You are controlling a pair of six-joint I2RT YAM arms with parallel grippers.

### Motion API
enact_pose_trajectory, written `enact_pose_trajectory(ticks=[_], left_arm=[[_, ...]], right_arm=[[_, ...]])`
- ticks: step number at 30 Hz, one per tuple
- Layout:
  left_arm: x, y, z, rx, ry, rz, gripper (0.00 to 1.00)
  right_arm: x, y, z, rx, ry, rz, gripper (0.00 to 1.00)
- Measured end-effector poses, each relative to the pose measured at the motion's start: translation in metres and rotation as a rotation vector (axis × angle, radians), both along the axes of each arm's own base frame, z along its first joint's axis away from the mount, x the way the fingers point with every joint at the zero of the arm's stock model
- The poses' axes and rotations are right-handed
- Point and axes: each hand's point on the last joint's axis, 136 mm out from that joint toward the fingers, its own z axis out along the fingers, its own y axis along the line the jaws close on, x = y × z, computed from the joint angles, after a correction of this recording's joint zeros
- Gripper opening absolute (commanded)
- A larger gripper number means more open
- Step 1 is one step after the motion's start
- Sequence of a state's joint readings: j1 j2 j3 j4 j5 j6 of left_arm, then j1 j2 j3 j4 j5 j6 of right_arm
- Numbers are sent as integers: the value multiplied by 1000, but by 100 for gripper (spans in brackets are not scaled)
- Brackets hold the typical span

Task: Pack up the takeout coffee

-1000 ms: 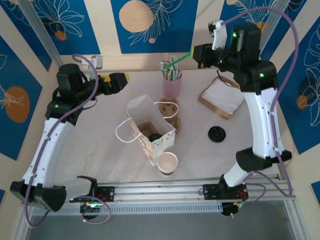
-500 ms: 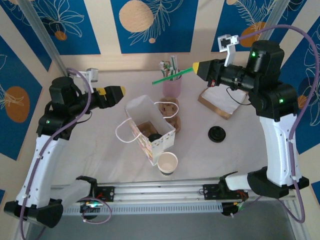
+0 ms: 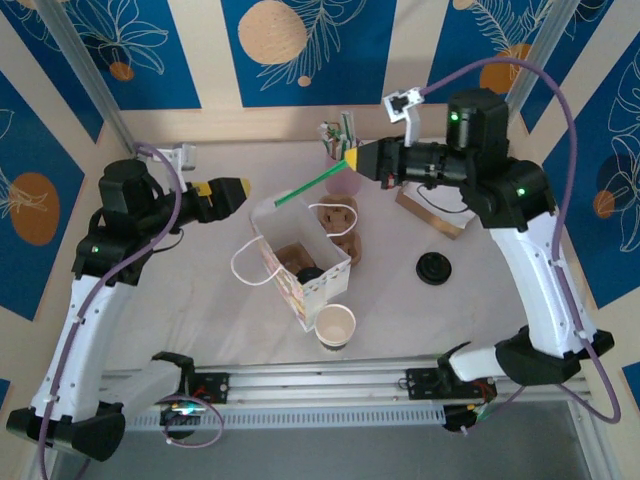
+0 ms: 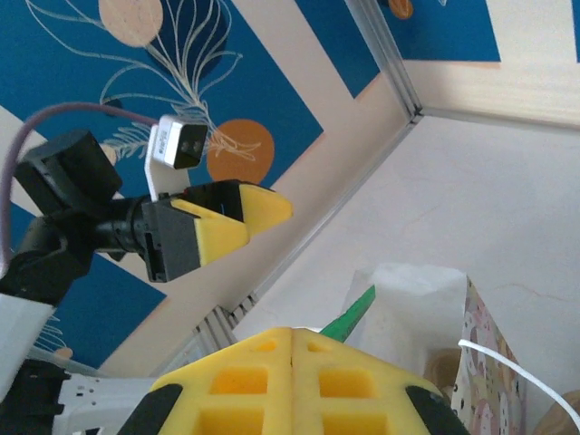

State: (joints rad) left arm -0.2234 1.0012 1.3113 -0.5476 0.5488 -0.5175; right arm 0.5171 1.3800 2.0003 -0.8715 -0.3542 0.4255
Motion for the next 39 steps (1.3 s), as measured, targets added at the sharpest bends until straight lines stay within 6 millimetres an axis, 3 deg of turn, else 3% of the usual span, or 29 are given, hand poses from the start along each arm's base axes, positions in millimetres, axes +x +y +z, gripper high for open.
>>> enact_pose_trajectory(ticks=[10, 29, 39], left_arm=[[1, 0, -8, 5, 20, 0, 100], [6, -1, -20, 7, 59, 2, 100], [7, -2, -23, 7, 59, 2, 100]], right_arm=[[17, 47, -53, -162, 33, 25, 0], [27, 108, -142, -338, 163, 126, 0], [30, 128, -178, -419, 184, 142, 0]])
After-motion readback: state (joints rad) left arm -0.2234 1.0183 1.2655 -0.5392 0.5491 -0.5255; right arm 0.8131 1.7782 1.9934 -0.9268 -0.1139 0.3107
